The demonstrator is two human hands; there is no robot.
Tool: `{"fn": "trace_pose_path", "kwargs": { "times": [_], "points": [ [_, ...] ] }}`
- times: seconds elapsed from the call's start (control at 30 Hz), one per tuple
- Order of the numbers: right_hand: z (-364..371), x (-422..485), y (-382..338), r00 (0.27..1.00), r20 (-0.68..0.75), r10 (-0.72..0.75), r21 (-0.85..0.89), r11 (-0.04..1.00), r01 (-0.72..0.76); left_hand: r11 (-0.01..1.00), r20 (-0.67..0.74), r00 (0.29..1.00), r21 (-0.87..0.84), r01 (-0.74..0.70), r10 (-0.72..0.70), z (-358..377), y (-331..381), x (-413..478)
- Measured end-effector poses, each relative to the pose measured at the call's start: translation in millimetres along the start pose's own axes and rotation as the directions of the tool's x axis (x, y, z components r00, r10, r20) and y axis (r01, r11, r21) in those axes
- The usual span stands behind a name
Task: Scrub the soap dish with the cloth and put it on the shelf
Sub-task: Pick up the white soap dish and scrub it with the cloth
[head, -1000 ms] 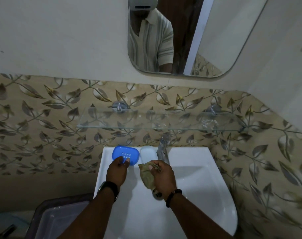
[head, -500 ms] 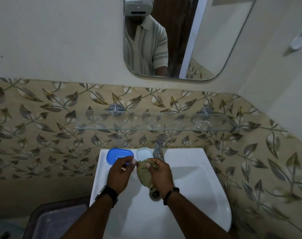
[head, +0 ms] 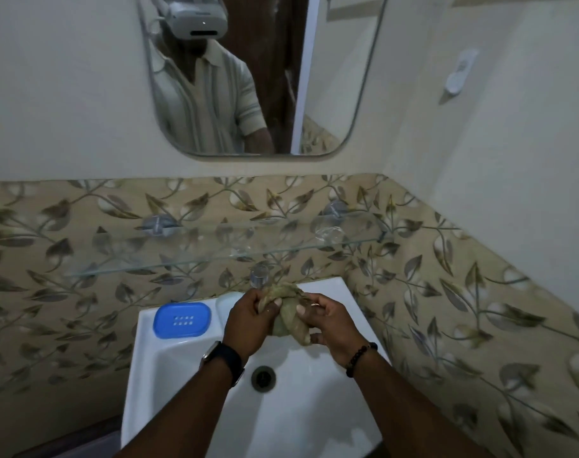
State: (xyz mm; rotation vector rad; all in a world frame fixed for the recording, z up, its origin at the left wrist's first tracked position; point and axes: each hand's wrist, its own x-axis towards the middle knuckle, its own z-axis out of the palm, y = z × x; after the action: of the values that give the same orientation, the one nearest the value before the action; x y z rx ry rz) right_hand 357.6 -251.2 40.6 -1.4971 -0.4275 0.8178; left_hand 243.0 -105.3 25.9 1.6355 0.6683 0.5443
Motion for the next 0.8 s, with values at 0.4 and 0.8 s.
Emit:
{"fn": "trace_pose_path", "kwargs": {
  "times": [0.4, 0.8],
  "points": [
    [-101.5, 53.5, 11.5, 0.889, -0.416, -0.191, -0.286, 0.955, 0.072, 0.986, 0.096, 0.982, 0.015, 0.163, -0.164, 101.0, -10.0, 46.0],
    [-135.8, 125.5, 27.4, 0.900, -0.210, -0.383, -0.797, 0.600, 0.070, 0.893, 0.141, 0.990, 0.449, -0.046, -0.019, 147.2, -31.1, 100.9]
  ]
}}
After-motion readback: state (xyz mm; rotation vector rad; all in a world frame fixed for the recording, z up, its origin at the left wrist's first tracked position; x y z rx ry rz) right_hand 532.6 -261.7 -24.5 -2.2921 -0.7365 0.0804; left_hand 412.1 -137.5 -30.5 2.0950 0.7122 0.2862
